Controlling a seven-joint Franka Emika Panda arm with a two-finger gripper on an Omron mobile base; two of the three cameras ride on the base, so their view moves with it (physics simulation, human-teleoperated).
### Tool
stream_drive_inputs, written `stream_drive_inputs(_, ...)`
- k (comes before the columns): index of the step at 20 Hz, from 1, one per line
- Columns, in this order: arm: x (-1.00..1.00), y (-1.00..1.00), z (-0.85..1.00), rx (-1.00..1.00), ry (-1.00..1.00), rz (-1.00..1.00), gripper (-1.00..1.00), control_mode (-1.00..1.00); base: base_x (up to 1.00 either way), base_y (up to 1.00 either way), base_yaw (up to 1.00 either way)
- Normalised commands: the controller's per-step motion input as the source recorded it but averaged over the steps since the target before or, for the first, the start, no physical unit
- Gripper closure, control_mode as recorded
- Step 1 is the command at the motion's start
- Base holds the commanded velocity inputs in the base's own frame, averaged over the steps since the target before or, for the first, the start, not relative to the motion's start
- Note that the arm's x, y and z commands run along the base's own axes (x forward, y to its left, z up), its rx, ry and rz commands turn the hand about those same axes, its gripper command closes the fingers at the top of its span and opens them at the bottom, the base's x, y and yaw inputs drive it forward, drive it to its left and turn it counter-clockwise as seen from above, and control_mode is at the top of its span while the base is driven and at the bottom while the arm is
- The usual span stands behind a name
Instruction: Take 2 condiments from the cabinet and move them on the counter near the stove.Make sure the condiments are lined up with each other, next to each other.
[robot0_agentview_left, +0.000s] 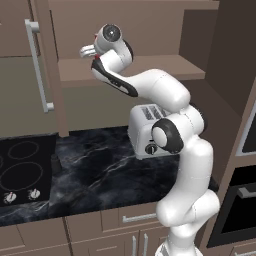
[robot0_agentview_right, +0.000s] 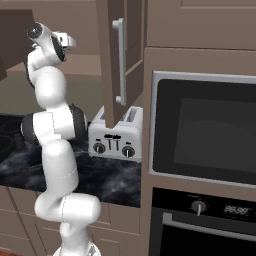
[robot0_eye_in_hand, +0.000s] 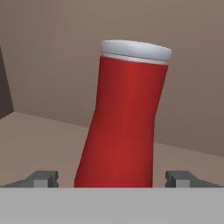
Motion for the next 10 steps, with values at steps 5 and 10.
stream_drive_inputs(5, 0.00, 0.00, 0.00, 0.00, 0.00, 0.00, 1.00, -1.00, 0.00, 0.00, 0.00)
stream_drive_inputs(10, 0.00, 0.00, 0.00, 0.00, 0.00, 0.00, 1.00, -1.00, 0.00, 0.00, 0.00)
